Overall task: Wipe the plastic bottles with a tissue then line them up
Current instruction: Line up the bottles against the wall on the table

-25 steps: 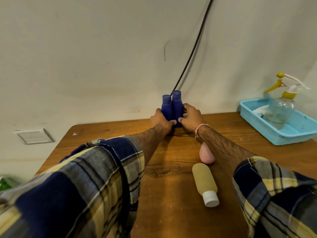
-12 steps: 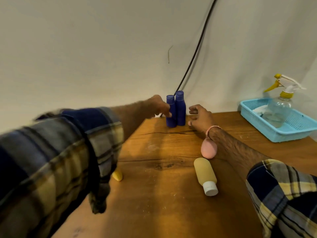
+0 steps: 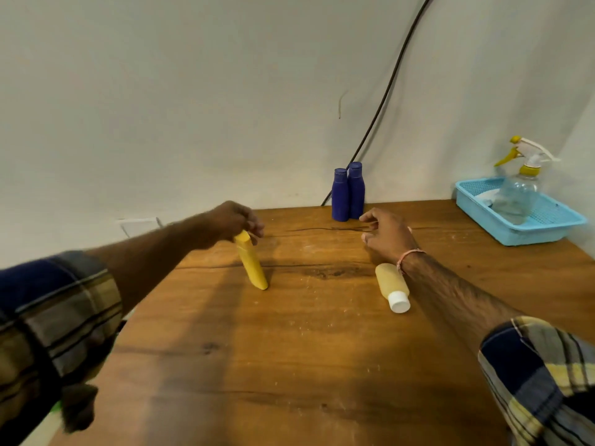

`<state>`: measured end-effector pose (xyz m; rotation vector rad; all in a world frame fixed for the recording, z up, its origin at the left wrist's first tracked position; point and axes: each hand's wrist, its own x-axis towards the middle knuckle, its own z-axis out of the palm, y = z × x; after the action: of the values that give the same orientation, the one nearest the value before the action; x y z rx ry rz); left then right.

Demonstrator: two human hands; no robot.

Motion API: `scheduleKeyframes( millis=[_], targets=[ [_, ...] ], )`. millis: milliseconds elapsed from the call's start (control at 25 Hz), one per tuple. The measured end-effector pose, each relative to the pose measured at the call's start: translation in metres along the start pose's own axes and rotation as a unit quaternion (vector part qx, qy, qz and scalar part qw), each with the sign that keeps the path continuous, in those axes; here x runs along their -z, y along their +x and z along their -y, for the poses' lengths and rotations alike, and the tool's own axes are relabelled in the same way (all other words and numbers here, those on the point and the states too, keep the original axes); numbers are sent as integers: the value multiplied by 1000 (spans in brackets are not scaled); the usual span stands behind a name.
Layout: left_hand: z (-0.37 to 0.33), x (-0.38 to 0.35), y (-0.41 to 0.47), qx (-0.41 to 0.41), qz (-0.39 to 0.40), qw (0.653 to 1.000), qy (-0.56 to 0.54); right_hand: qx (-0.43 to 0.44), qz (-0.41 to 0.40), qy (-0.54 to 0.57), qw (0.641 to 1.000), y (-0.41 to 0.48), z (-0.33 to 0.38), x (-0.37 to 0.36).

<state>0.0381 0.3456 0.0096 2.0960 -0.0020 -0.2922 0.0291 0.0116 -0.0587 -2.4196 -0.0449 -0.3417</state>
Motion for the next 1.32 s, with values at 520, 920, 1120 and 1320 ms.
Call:
scheduleKeyframes(
  millis=[520, 920, 1120, 1320],
  targets=[
    [11, -35, -35, 61, -272, 898, -341, 30, 194, 48, 979, -88, 114, -65],
    [8, -85, -15, -36, 23, 982, -182, -12, 77, 60, 995, -55, 89, -74],
    [5, -123, 14, -14, 10, 985, -174, -18, 141, 112, 983, -26, 56, -36],
    [-15, -122, 73, -8, 20, 987, -158, 10, 106, -134, 985, 13, -21, 38]
  ],
)
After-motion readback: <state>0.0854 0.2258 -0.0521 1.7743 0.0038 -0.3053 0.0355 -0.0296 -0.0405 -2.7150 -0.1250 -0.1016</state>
